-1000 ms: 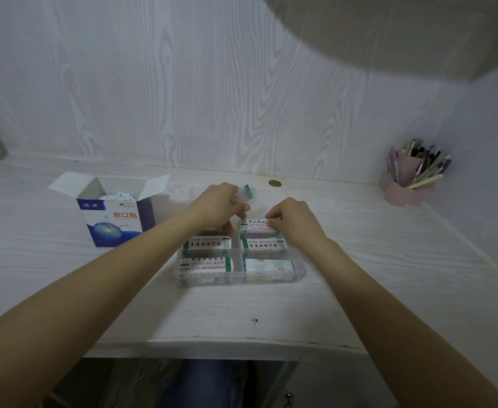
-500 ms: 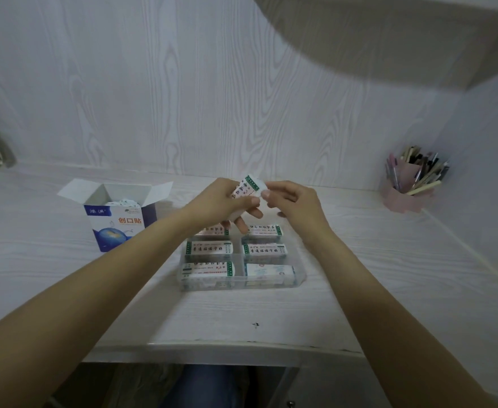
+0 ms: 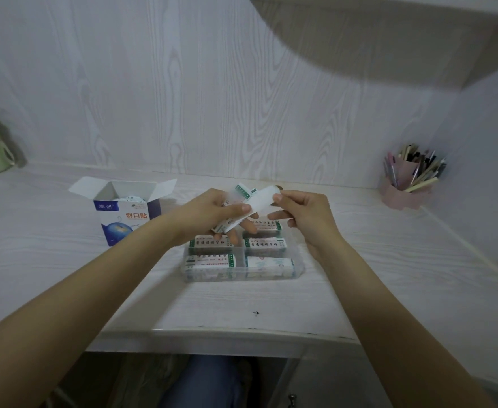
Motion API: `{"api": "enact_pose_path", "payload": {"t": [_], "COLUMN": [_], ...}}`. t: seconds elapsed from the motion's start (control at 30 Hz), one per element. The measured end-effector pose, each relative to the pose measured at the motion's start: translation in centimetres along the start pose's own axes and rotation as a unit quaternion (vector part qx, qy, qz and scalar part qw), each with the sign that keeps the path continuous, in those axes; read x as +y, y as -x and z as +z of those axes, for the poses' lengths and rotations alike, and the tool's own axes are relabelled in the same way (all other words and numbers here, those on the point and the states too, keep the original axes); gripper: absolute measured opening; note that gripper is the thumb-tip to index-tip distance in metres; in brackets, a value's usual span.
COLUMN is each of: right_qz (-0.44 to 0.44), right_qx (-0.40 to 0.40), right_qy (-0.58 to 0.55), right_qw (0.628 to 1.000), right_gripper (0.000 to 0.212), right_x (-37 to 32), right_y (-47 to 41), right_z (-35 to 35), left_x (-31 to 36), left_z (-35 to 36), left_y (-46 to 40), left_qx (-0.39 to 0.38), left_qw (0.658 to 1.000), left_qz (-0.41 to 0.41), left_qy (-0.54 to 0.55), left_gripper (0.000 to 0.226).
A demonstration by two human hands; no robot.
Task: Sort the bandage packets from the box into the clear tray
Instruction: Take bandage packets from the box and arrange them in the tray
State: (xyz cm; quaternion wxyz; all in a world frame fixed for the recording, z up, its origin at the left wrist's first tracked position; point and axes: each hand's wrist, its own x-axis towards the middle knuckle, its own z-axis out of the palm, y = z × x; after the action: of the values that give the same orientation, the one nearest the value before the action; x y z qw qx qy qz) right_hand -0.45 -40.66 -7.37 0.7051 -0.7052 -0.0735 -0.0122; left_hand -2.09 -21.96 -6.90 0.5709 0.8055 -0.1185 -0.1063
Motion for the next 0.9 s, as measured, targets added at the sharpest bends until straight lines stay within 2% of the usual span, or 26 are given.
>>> {"api": "enact_pose_path", "payload": {"t": [0.07, 0.2, 0.27, 0.33, 0.4, 0.43, 0.6, 0.73, 0.9], "right_qz": [0.017, 0.079, 0.083, 0.059, 0.059, 0.063, 0.037, -0.002, -0.045], "right_qx": [0.02, -0.003, 0.02, 0.038, 0.007, -0.012, -0.038, -0.043, -0.084], "right_qy": [-0.065, -0.196, -0.204, -0.145, -0.067, -0.021, 0.162, 0.302, 0.444], "right_qw": [0.998, 0.977, 0.975, 0.987, 0.996, 0.998, 0.985, 0.952, 0.891], "right_gripper": [0.015, 0.009, 0.017, 0.016, 0.005, 0.006, 0.011, 0.009, 0.005], "right_x": [0.1, 0.4, 0.4, 0.5, 0.6, 0.7, 1.8, 2.7, 3.0], "right_y": [0.1, 0.5, 0.7, 0.8, 1.1, 1.2, 2.1, 2.3, 2.3], "right_z": [-0.2, -0.8, -1.2, -2.0, -2.8, -3.1, -3.6, -3.0, -1.4], "left_x": [-0.2, -0.4, -0.1, 0.1, 0.2, 0.1, -0.4, -0.5, -0.3], "left_z": [0.3, 0.7, 0.8, 0.9, 0.9, 1.0, 1.8, 2.3, 2.4], "left_y": [0.2, 0.6, 0.9, 1.2, 1.5, 1.5, 1.6, 1.8, 2.2], "left_qx": [0.027, 0.051, 0.059, 0.07, 0.093, 0.106, 0.15, 0.159, 0.158], "left_qw": [0.999, 0.998, 0.997, 0.997, 0.995, 0.994, 0.988, 0.987, 0.987], "left_qz": [0.0, 0.007, 0.014, 0.019, 0.023, 0.023, 0.016, 0.02, 0.02], "left_qy": [-0.021, -0.046, -0.038, -0.02, -0.01, -0.006, 0.019, 0.027, 0.019], "left_gripper": [0.021, 0.017, 0.019, 0.021, 0.023, 0.023, 0.021, 0.02, 0.019]}}
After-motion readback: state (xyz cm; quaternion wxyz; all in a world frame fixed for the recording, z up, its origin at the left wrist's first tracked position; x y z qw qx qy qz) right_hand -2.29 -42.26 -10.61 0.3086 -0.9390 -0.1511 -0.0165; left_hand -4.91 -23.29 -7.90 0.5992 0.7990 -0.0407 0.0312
